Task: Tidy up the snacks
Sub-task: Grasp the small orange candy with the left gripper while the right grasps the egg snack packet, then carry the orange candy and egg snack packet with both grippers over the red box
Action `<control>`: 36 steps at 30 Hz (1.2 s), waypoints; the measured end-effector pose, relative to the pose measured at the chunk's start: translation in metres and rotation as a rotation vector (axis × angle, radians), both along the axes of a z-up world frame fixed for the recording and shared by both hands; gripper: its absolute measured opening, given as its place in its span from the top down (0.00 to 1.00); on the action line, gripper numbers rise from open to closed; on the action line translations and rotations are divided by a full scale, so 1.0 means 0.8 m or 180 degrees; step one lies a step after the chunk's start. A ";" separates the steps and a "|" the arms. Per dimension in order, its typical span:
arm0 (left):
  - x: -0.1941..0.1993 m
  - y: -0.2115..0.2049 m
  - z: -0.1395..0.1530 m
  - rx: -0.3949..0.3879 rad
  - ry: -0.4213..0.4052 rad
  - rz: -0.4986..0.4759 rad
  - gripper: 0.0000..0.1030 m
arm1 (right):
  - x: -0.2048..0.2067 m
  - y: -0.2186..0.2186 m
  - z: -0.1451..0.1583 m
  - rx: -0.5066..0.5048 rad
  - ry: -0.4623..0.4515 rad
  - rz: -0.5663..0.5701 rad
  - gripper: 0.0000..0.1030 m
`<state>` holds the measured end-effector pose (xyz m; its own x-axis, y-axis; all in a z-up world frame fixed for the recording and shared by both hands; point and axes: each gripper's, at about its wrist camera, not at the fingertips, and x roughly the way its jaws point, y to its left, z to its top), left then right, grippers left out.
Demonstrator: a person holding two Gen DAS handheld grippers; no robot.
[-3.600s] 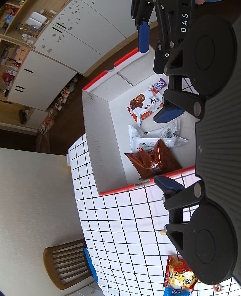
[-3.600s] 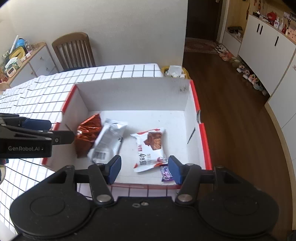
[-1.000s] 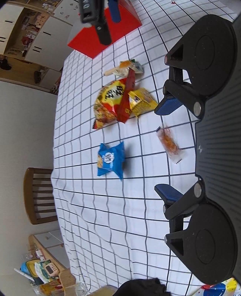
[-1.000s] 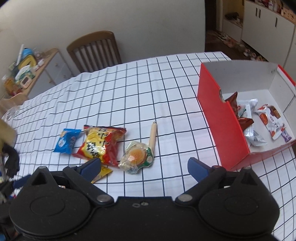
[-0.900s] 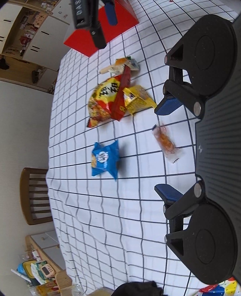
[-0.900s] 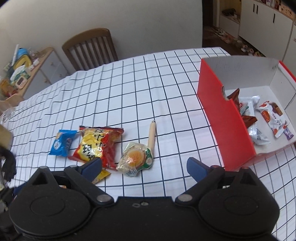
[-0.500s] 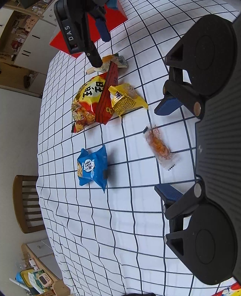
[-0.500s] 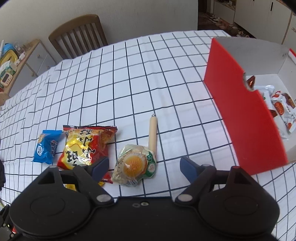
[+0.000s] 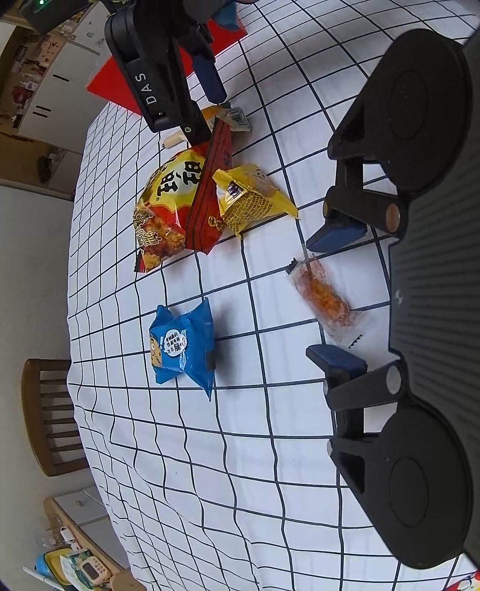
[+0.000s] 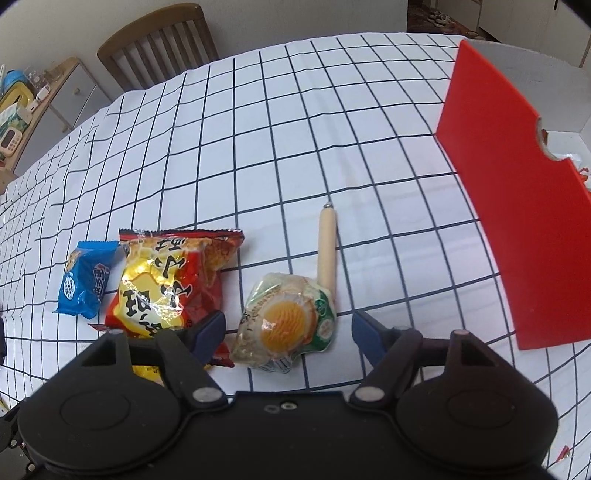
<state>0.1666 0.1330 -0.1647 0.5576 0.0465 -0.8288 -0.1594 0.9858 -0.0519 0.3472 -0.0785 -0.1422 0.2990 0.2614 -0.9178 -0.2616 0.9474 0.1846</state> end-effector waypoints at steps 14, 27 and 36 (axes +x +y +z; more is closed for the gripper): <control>0.000 0.005 0.003 -0.0046 0.0009 0.0102 0.82 | -0.008 -0.006 -0.001 0.0022 -0.0041 0.0031 0.51; -0.014 0.000 0.024 -0.0173 -0.0086 0.0188 0.83 | -0.032 -0.038 0.013 0.0185 -0.0201 0.0056 0.61; -0.029 -0.021 0.039 -0.0183 -0.0112 0.0138 0.83 | -0.063 -0.066 0.043 0.0251 -0.0303 0.0180 0.61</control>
